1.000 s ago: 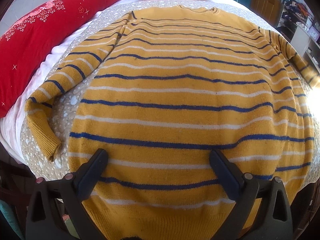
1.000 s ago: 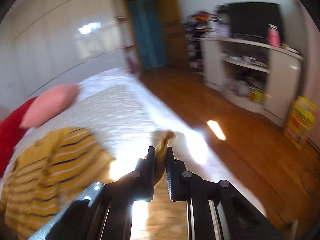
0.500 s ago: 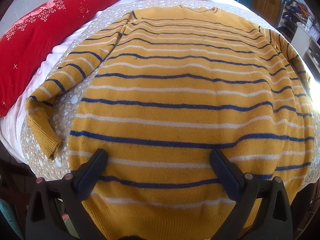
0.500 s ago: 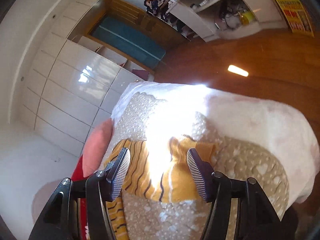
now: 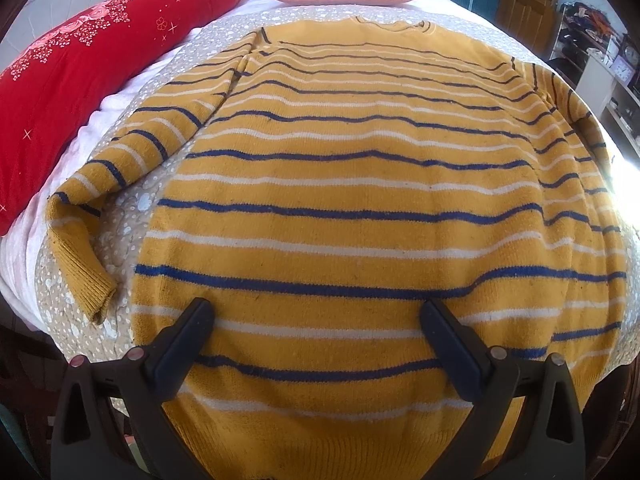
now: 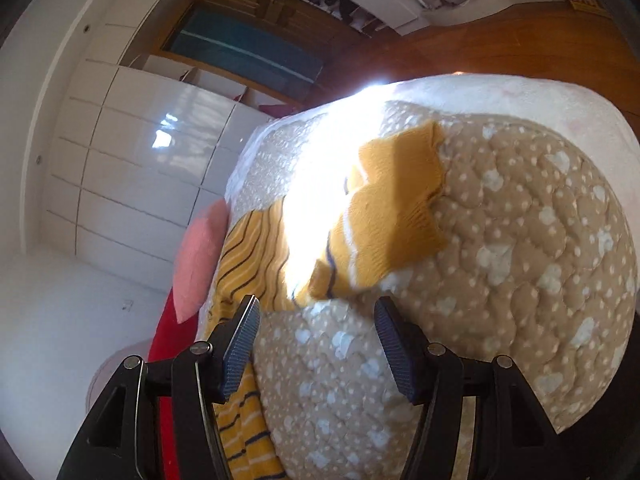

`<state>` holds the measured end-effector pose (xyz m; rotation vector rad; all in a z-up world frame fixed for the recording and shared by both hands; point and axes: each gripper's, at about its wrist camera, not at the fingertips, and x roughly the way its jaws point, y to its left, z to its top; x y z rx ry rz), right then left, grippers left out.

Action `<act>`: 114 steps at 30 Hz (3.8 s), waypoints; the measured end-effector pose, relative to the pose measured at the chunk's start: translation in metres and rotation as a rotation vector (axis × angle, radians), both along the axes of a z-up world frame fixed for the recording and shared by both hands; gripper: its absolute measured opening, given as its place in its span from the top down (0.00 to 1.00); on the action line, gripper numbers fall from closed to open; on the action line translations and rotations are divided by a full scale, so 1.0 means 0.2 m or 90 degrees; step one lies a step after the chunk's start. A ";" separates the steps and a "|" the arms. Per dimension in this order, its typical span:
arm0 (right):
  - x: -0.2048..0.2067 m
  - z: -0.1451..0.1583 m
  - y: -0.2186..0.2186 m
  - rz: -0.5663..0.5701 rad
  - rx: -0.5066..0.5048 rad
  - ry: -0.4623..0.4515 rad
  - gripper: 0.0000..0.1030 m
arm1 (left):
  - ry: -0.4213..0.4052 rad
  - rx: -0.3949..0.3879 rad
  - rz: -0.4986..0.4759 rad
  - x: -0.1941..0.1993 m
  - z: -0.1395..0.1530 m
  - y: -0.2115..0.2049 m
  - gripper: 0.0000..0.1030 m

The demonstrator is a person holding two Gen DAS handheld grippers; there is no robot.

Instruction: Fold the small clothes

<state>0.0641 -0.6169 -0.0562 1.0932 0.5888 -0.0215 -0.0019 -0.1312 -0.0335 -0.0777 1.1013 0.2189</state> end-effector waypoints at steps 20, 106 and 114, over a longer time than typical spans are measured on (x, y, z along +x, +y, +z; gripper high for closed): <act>0.85 0.91 0.88 0.290 -0.270 -0.142 0.92 | -0.229 -0.131 0.052 -0.32 0.44 0.37 0.00; 1.25 0.45 1.72 0.647 -0.543 -0.054 0.93 | -0.167 -0.126 0.082 -0.11 0.28 0.52 0.00; 1.22 0.36 1.42 0.571 -0.438 0.049 0.56 | -0.149 -0.170 0.122 -0.15 0.20 0.63 0.00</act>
